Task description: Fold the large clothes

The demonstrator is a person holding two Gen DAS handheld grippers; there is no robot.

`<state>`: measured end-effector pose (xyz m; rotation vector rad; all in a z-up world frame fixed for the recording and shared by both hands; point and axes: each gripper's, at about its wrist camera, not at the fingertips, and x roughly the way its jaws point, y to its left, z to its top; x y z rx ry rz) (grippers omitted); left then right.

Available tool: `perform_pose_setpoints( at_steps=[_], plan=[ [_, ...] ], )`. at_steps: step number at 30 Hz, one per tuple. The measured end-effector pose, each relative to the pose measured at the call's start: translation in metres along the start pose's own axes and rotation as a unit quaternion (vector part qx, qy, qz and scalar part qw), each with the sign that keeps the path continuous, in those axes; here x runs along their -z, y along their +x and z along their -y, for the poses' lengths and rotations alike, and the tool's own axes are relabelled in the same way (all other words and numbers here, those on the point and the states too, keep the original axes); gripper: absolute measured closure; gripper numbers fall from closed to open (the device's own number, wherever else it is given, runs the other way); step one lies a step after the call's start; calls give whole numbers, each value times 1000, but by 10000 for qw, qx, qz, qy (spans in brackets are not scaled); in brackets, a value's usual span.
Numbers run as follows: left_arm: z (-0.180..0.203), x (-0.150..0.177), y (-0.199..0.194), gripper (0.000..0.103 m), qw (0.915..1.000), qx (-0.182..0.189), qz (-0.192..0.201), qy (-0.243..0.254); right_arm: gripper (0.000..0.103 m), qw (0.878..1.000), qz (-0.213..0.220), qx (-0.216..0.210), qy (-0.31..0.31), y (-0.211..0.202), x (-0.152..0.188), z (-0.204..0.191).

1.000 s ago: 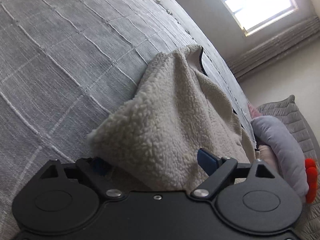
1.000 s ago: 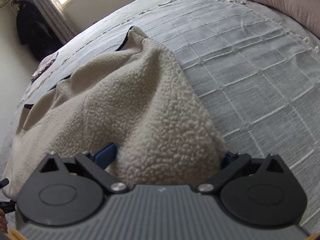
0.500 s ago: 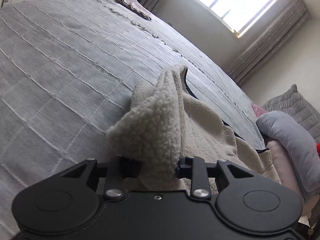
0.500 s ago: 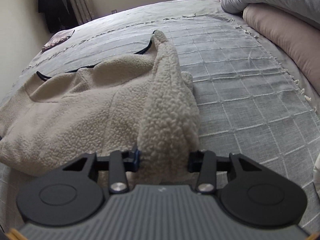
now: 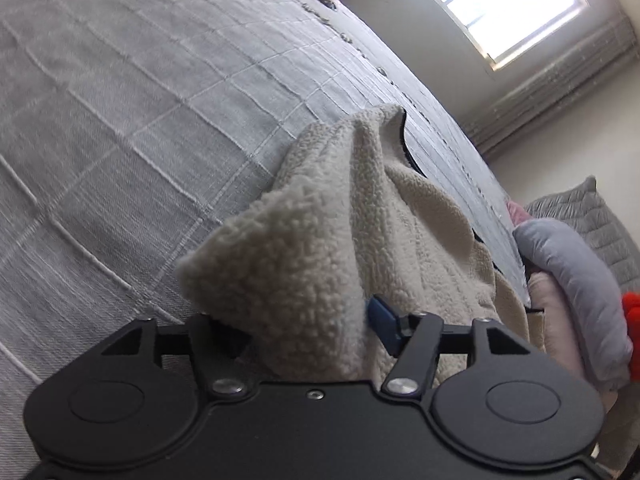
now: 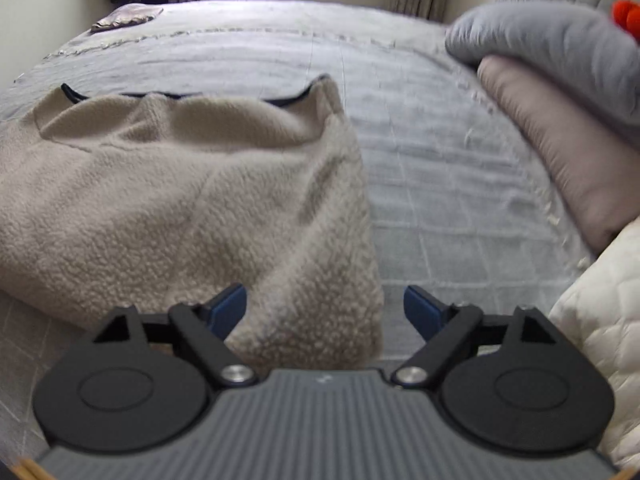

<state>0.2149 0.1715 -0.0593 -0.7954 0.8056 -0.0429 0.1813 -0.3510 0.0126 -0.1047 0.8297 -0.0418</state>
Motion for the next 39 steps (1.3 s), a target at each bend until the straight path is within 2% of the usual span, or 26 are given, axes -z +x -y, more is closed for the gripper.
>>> perform_pose_setpoints(
  at_steps=[4, 5, 7, 9, 11, 13, 16, 21, 24, 27, 30, 35, 39],
  plan=[
    [-6, 2, 10, 41, 9993, 112, 187, -291, 16, 9987, 466, -114, -142, -15, -11, -17],
    [-4, 2, 9, 43, 9993, 85, 232, -265, 16, 9980, 548, -224, -212, -16, -15, -24],
    [6, 2, 3, 55, 9990, -27, 436, -56, 17, 9957, 672, -507, -397, -15, -21, -41],
    [24, 3, -7, 65, 9971, -65, 700, 308, 23, 9916, 741, -843, -639, -9, -27, -61],
    [46, 6, -18, 67, 9925, -116, 981, 724, 41, 9865, 702, -1174, -902, 1, -33, -84],
    [69, 10, -27, 68, 9857, -144, 1246, 1124, 47, 9816, 569, -1482, -1063, 11, -36, -104],
    [99, 18, -42, 68, 9735, -40, 1585, 1650, 57, 9784, 272, -1718, -1120, 32, -40, -125],
    [146, 36, -57, 69, 9513, 306, 1868, 2434, 58, 9778, -81, -1748, -1155, 69, -34, -148],
    [175, 49, -61, 69, 9367, 492, 1966, 2854, 58, 9771, -199, -1785, -1138, 67, -40, -149],
    [202, 61, -60, 69, 9249, 701, 1930, 3201, 58, 9744, -182, -2057, -894, 57, -52, -133],
    [228, 77, -53, 69, 9112, 901, 1802, 3593, 46, 9718, -7, -2345, -242, 44, -61, -94],
    [262, 117, -22, 69, 8911, 1116, 1361, 4183, 37, 9783, 229, -1961, 626, 32, -65, -12],
    [277, 162, 14, 69, 8740, 1174, 838, 4640, 36, 9738, 262, -1878, 1251, 27, -55, 49]
  ],
)
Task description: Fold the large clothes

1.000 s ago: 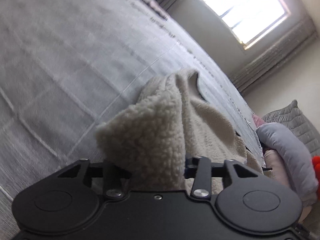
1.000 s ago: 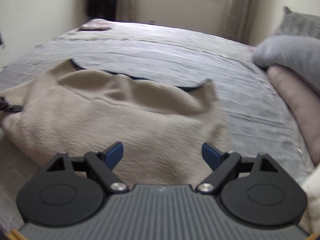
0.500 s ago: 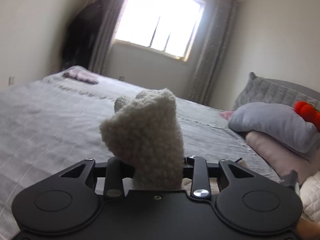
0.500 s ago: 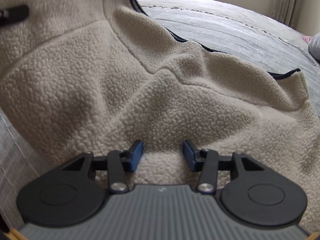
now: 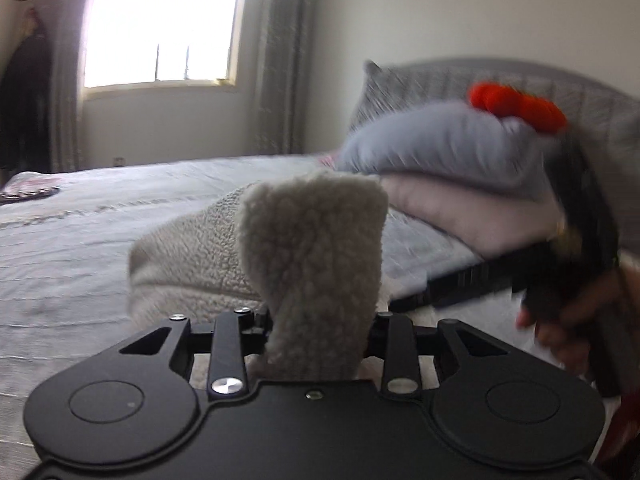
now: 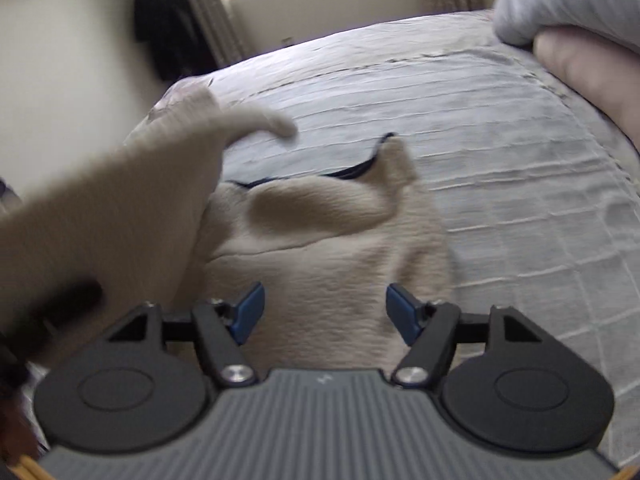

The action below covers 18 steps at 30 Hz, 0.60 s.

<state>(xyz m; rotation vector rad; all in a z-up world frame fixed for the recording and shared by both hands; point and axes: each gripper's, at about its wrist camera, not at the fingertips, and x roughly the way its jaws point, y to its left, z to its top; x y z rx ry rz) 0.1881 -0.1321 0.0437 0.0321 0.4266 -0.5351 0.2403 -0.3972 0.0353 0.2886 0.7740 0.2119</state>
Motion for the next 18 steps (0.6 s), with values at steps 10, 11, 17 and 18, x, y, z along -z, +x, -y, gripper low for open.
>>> perform_pose_setpoints(
  at_steps=[10, 11, 17, 18],
  plan=[
    [74, 55, 44, 68, 9907, 29, -399, 1298, 29, 9972, 39, -340, 665, -19, 1, 53],
    [72, 54, 40, 67, 9903, 42, -369, 1340, 26, 9958, 10, -536, 741, -15, -1, 53],
    [59, 43, 15, 59, 9882, 308, -297, 1469, 24, 9869, -435, -1160, 1032, 23, -10, 36],
    [57, 42, 12, 57, 9882, 407, -311, 1445, 24, 9853, -502, -1213, 1093, 29, -11, 34]
  ],
)
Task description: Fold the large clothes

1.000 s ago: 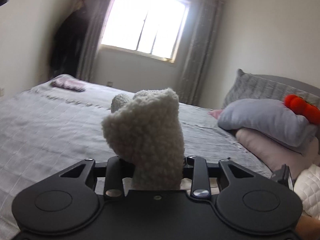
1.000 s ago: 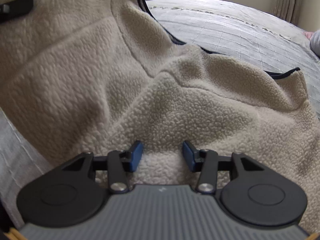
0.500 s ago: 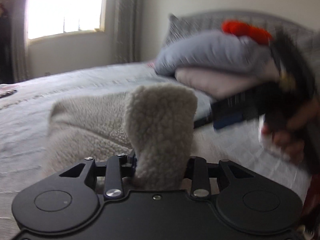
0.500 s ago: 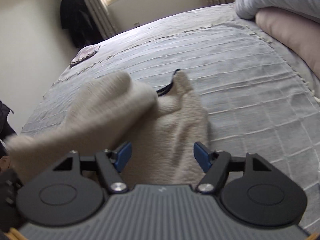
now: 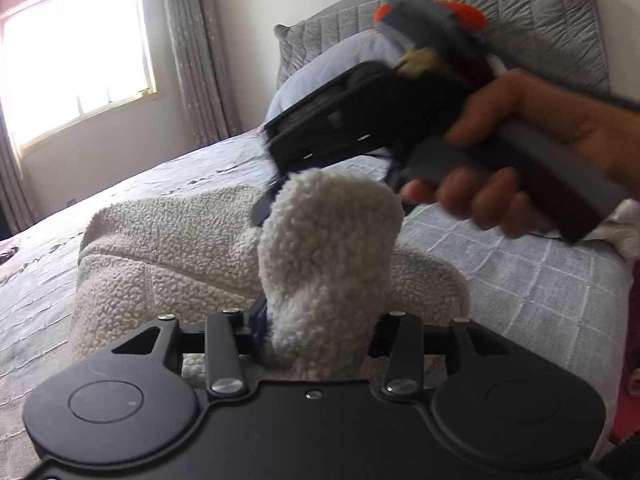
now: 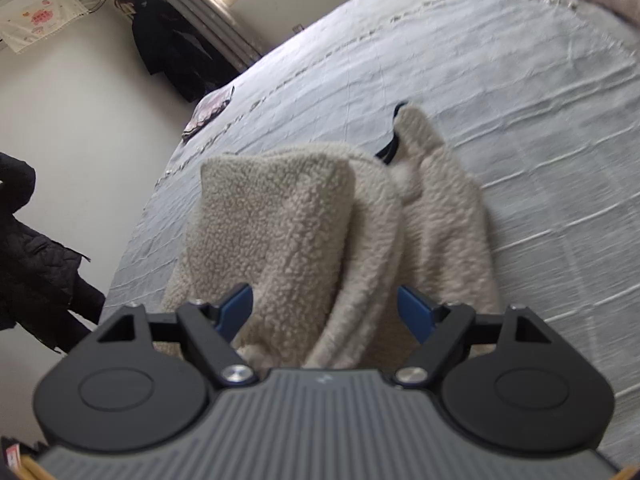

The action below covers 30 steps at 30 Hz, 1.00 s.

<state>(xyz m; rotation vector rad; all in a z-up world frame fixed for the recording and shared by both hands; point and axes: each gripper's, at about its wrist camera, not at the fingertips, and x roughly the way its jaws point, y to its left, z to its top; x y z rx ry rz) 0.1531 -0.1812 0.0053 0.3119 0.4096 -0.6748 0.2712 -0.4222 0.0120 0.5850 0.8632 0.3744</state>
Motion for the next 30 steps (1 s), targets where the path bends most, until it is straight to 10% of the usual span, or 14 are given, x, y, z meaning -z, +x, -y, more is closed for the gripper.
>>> perform_pose_setpoints(
  at_steps=[3, 5, 8, 19, 30],
  plan=[
    [-8, 0, -16, 50, 9994, 312, 53, -169, 28, 10000, -71, -2, 70, 19, -3, -9],
    [-17, 1, -28, 46, 9984, 487, 79, -288, 58, 9996, -35, 210, -196, 27, -2, -19],
    [-38, 3, -55, 37, 9967, 657, 119, -460, 71, 9965, 121, 543, -629, 25, -1, -30],
    [-123, -4, -92, 21, 9898, 24, 484, -1337, 77, 9728, 1033, 1213, -1679, -32, -19, -74],
    [-172, 10, -9, 20, 9447, 641, -311, -3201, 69, 9846, 814, 1291, -853, -47, -17, 23]
  ],
)
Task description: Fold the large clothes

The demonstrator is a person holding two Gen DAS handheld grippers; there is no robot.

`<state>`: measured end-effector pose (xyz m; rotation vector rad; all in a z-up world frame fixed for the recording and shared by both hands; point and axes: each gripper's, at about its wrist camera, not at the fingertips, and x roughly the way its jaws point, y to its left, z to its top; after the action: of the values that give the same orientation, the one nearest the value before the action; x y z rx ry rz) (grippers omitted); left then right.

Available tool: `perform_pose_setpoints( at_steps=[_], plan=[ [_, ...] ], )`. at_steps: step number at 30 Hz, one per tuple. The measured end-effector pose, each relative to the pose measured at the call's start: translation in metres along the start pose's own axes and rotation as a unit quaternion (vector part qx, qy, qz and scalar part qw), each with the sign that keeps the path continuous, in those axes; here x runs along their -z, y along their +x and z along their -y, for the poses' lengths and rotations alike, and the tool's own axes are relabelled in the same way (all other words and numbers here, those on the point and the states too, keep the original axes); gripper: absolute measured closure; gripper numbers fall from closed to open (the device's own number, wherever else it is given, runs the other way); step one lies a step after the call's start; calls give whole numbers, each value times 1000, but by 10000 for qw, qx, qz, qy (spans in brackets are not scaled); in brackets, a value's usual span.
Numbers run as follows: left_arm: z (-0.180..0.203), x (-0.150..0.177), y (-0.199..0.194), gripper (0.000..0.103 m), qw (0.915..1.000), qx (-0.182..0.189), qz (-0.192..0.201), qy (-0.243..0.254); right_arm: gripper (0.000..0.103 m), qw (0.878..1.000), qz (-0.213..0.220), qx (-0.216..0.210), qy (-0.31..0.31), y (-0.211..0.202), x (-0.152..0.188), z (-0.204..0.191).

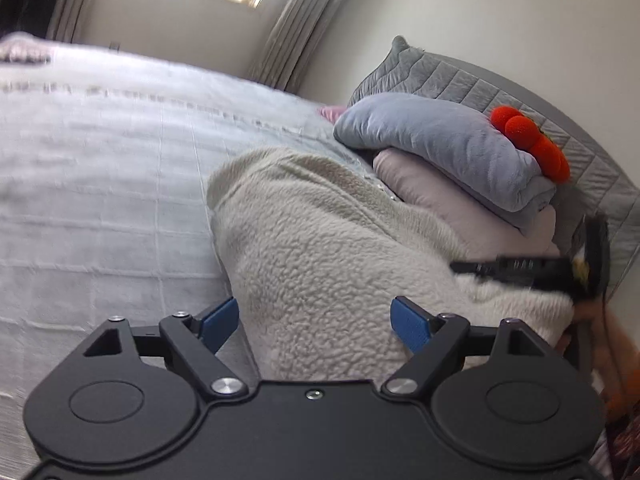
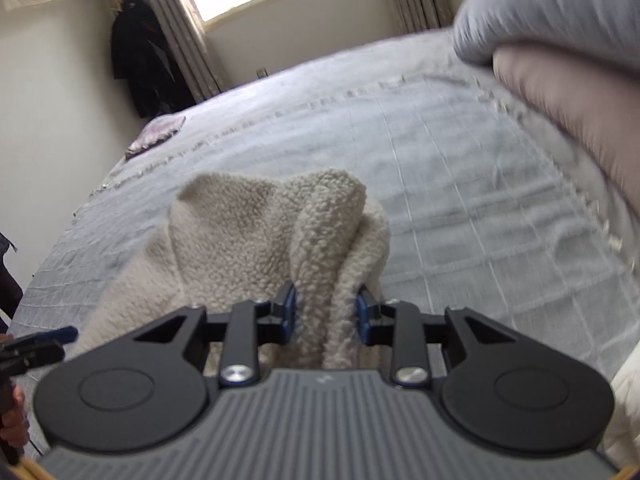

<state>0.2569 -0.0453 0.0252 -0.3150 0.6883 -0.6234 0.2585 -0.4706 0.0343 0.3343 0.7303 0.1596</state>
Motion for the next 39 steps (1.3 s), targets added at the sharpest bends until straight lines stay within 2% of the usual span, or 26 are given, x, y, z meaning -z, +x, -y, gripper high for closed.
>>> perform_pose_setpoints(
  at_steps=[1, 2, 3, 6, 8, 10, 12, 13, 15, 19, 23, 26, 28, 30, 31, 32, 33, 35, 39],
  plan=[
    [-5, 0, 6, 18, 9998, 64, -80, -151, 55, 9998, -106, 100, 112, 9, 9, 9],
    [-9, -1, 12, 11, 9994, 119, -143, -296, 33, 9995, -177, 230, 160, 17, 17, 17],
    [-11, -1, 18, 8, 9987, 178, -211, -434, 26, 9992, -168, 269, 240, 23, 24, 24],
    [-25, -2, 35, 0, 9929, 459, -429, -1011, 24, 9955, -119, -230, 916, 29, 38, 48],
    [-38, 2, 47, 0, 9829, 731, -623, -1573, 24, 9896, -197, -601, 1291, 34, 43, 60],
    [-49, 8, 55, 0, 9725, 883, -637, -2060, 25, 9767, -325, -1049, 1847, 43, 50, 73],
    [-50, 12, 54, 2, 9689, 946, -571, -2213, 40, 9557, -407, -1612, 2429, 55, 63, 82],
    [-49, 14, 50, 5, 9681, 964, -522, -2253, 44, 9484, -369, -1791, 2590, 58, 68, 81],
    [-46, 14, 38, 19, 9703, 940, -411, -2189, 48, 9504, -218, -1822, 2510, 57, 69, 69],
    [-46, 13, 8, 27, 9740, 849, -198, -2092, 51, 9606, -79, -1831, 2090, 47, 56, 34],
    [-62, 3, -30, 28, 9793, 618, 211, -1915, 52, 9647, -141, -2078, 1609, 47, 39, -16],
    [-83, -5, -62, 28, 9824, 317, 555, -1756, 52, 9612, -257, -2370, 1388, 65, 38, -58],
    [-97, -8, -72, 28, 9860, 27, 545, -1574, 52, 9598, -412, -2420, 1362, 84, 40, -78],
    [-108, -2, -73, 27, 9891, -433, 371, -1359, 47, 9647, -735, -2171, 1298, 109, 42, -94],
    [-112, 2, -73, 27, 9900, -578, 346, -1241, 42, 9685, -771, -2014, 1243, 116, 43, -99],
    [-114, 6, -77, 26, 9906, -590, 445, -1149, 32, 9704, -725, -1961, 1207, 116, 43, -102],
    [-115, 6, -82, 26, 9911, -555, 505, -1102, 29, 9714, -689, -1946, 1174, 113, 41, -103],
    [-108, 1, -92, 29, 9926, -596, 664, -829, 27, 9769, -587, -1816, 959, 97, 35, -105],
    [-90, -8, -100, 30, 9937, -726, 853, 30, 27, 9926, -221, -1137, 372, 47, 15, -120]
  ],
)
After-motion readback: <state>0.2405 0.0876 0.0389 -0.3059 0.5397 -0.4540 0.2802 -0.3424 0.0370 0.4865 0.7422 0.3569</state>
